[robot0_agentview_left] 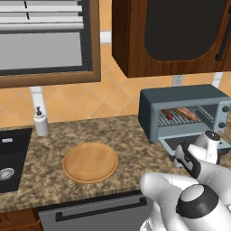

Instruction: Pick up the kebab skewer and baguette bread, and place them inside the toaster oven. Close the toaster oven door and start by setting the timer.

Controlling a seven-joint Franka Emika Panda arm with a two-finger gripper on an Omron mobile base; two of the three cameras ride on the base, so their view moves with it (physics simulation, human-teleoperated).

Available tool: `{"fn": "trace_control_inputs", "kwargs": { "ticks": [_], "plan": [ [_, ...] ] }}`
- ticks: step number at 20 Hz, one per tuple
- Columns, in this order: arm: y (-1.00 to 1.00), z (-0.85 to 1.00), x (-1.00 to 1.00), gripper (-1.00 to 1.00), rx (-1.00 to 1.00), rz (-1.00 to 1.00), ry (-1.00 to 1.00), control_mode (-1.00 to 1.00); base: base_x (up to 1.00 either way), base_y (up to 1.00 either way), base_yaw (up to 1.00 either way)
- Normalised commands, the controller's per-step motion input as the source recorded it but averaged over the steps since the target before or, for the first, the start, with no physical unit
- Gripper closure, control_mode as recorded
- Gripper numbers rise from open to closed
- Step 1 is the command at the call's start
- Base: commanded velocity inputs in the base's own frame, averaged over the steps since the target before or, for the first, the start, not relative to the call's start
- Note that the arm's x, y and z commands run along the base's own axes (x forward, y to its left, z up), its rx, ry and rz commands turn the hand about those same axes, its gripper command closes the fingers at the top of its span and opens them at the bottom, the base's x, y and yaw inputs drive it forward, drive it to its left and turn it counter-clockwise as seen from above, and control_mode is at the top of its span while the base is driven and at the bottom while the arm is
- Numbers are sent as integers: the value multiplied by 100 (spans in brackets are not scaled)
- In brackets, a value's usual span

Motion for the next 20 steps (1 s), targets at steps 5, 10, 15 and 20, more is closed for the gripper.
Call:
{"fn": "trace_control_inputs", "kwargs": {
  "ticks": [5,10,15,20],
  "plan": [
    [7,0,29,-100,-2,0,-21,-100,0,0,0],
    [9,0,38,-100,-1,0,-16,-100,0,0,0],
    [18,3,40,-100,-1,0,-19,-100,0,0,0],
    [23,17,41,-100,-3,0,-24,-100,0,0,0]
  ]
}}
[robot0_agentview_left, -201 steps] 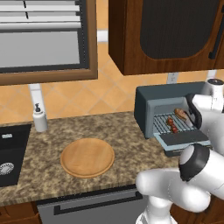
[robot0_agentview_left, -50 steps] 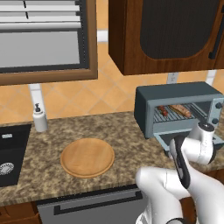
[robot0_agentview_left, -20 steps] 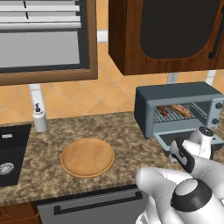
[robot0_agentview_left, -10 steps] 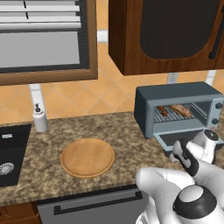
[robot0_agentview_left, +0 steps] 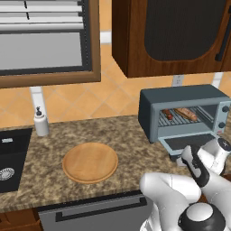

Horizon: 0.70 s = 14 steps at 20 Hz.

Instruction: Pick up the kebab skewer and baguette bread, and place them inside the toaster oven. Close the toaster oven door and start by setting the timer.

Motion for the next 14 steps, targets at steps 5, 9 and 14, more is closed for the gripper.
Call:
{"fn": "trace_control_inputs", "kwargs": {
  "ticks": [5,9,14],
  "plan": [
    [23,27,46,-100,-3,-1,-24,-100,0,0,0],
    [19,42,53,-100,-4,-3,-25,-100,0,0,0],
    [19,50,64,-100,-5,-5,-29,-100,0,0,0]
  ]
}}
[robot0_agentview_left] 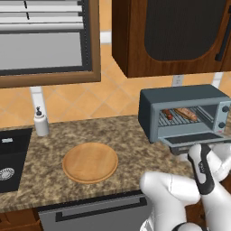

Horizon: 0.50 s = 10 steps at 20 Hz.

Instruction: Pick up the kebab skewer and baguette bread, and place them inside the toaster oven. Close the toaster oven door and start by setting the timer.

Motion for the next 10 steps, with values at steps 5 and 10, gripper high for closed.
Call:
{"fn": "trace_control_inputs", "kwargs": {
  "ticks": [5,10],
  "plan": [
    [13,52,82,-100,-7,-8,-25,-100,0,0,0],
    [7,52,96,-100,-8,-7,-11,-100,0,0,0]
  ]
}}
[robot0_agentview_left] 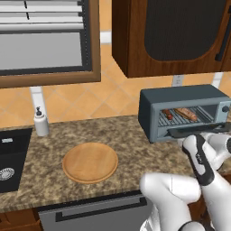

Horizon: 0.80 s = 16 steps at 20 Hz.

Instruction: Pick up the kebab skewer and baguette bread, and place them inside the toaster oven. Close the toaster oven door and start by setting the timer.

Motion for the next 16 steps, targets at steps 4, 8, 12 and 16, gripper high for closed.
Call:
{"fn": "trace_control_inputs", "kwargs": {
  "ticks": [4,8,12,16],
  "plan": [
    [5,41,91,-100,-10,-7,-2,-100,0,0,0],
    [0,26,91,-100,-11,-6,9,-100,0,0,0],
    [0,27,69,-100,-12,-4,17,-100,0,0,0],
    [0,6,45,-100,-14,0,20,-100,0,0,0]
  ]
}}
